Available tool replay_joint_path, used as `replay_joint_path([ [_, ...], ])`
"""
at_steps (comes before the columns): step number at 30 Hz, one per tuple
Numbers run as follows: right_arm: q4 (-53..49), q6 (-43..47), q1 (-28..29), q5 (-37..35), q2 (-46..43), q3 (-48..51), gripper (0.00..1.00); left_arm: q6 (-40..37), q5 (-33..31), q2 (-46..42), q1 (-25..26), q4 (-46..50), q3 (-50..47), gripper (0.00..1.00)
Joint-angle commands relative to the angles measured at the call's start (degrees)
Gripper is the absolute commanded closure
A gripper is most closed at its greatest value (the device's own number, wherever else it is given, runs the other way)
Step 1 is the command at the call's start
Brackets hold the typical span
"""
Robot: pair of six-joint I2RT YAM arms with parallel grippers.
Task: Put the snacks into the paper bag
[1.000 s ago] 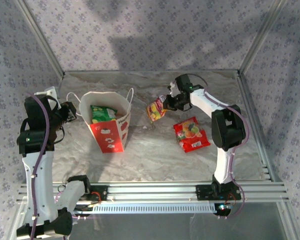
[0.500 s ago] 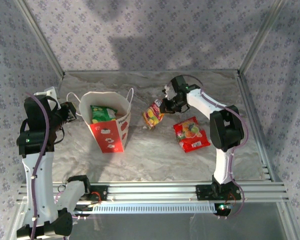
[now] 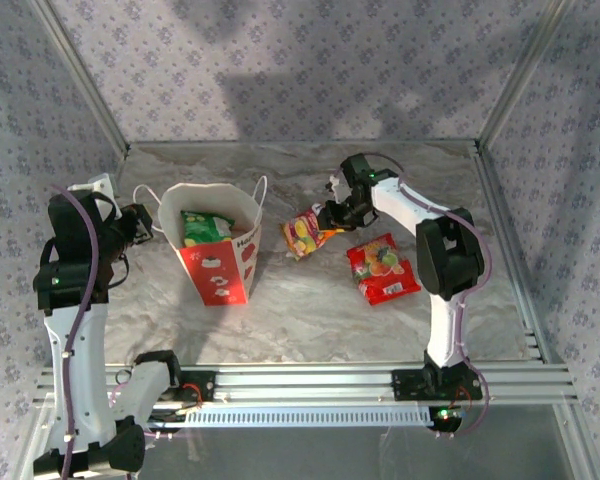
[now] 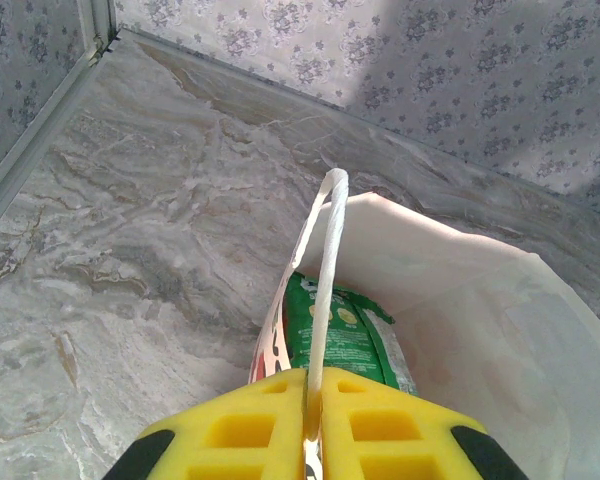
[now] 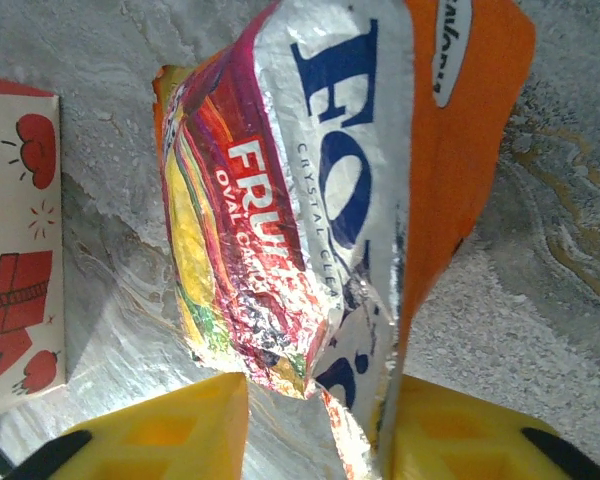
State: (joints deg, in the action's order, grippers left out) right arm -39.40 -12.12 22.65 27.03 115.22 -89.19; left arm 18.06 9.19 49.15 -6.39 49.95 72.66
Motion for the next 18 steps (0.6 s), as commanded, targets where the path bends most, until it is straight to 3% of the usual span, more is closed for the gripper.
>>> replay_joint_path([
  [1,-1.53,0.27,0.59,-1.25,0.86,-1.04,0.6,0.22,0.49,-0.93,-0.29,0.23,1.97,0.89],
  [10,0.37,-1.29,1.13,-0.43,4.52,-0.24,0.62,-0.06,0.53,-1.2,-0.35,0.98,3.04,0.89],
  [12,0.88,-1.53,1.47,-1.13,4.92,-0.03,0.7,-0.21,0.3,-1.35,-0.34,1.21,3.14,0.89],
  [15,1.04,-2.1,1.61,-2.78,5.11,0.15,0.9,-0.22,0.26,-1.51,-0.32,1.38,3.23,0.89],
  [18,0.96,-2.29,1.65,-3.7,4.78,0.15,0.97,-0.31,0.22,-1.59,-0.3,1.55,3.38,0.89],
])
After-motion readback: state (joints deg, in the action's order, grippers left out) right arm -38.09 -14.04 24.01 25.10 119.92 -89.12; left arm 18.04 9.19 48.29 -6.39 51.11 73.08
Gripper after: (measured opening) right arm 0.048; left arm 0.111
